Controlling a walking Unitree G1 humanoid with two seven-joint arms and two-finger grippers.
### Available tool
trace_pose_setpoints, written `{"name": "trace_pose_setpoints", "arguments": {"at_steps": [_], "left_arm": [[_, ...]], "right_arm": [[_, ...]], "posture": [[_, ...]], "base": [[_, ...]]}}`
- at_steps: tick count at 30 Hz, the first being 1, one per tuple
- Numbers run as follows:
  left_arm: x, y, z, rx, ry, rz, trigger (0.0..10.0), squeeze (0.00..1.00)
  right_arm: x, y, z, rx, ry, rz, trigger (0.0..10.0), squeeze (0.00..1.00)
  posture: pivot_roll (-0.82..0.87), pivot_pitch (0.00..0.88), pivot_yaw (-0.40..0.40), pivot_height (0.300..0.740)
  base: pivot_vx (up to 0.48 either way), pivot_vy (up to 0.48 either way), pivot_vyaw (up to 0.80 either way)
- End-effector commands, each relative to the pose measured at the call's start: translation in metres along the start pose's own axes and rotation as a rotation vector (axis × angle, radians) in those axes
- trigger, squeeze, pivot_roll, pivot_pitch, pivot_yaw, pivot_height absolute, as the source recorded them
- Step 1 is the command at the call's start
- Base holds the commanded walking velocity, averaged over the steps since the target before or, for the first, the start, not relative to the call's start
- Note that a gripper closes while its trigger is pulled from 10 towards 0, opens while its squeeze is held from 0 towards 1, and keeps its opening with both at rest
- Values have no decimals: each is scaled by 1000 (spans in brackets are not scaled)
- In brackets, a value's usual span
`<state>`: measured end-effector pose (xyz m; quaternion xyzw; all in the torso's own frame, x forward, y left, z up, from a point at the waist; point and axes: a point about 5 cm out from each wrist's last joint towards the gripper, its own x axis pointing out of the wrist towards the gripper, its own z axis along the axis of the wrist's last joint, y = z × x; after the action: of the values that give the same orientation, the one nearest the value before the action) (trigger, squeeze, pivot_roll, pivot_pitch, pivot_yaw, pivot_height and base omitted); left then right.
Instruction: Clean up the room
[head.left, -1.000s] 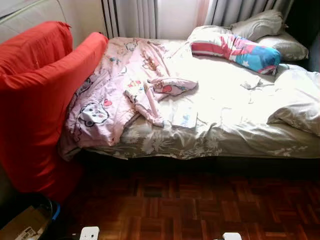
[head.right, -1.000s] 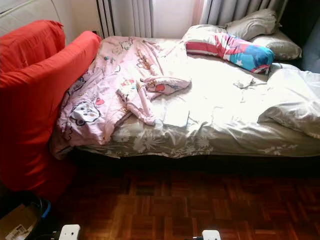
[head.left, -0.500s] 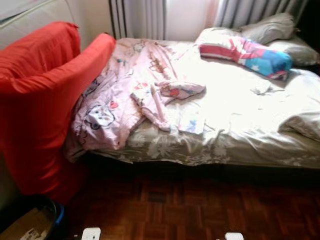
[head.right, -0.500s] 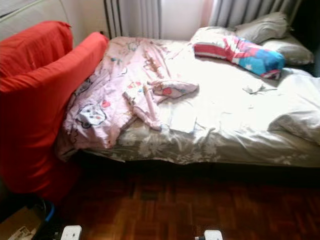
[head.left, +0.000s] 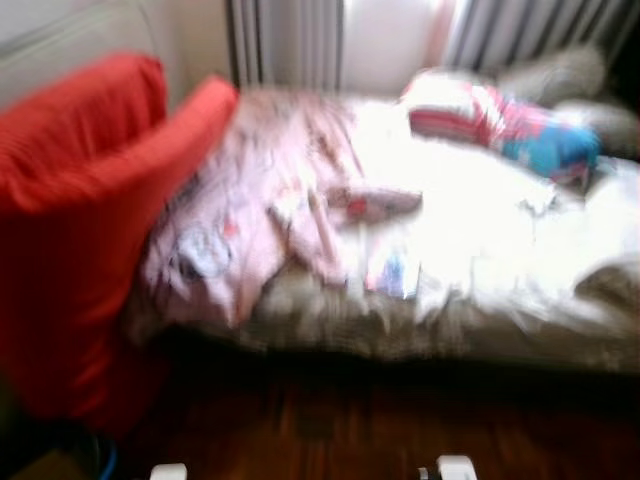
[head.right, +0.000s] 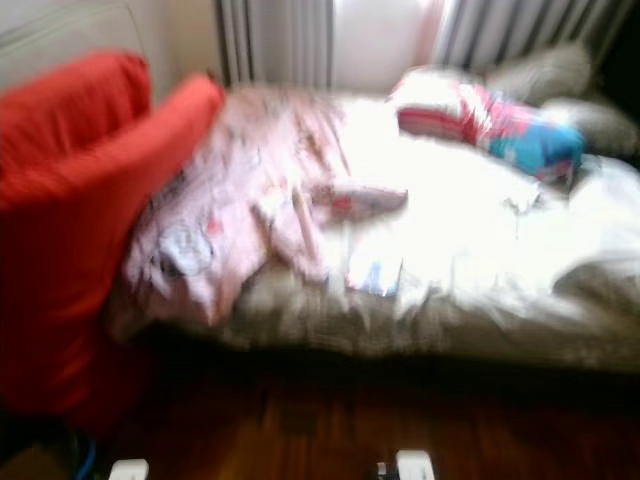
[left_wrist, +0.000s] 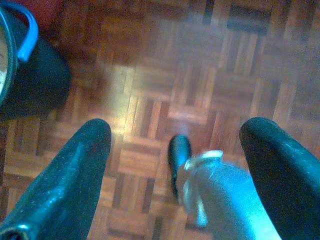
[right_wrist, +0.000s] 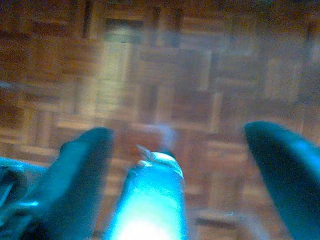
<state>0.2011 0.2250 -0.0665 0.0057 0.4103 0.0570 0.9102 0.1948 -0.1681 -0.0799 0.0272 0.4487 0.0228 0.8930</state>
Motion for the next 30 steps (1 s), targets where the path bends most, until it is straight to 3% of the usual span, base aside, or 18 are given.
{"name": "trace_pose_setpoints", "arguments": {"at_steps": [1, 30], "left_arm": [[0, -8, -4, -14, 14, -19, 10000, 0], [0, -8, -6, -14, 17, -18, 10000, 0]], "right_arm": [[-4, -12, -11, 6, 38, -33, 10000, 0], [-3, -12, -10, 10, 32, -34, 10000, 0]], "posture": [[40, 179, -32, 740], [38, 195, -36, 740]], "base": [[285, 0, 0], [287, 0, 0]]}}
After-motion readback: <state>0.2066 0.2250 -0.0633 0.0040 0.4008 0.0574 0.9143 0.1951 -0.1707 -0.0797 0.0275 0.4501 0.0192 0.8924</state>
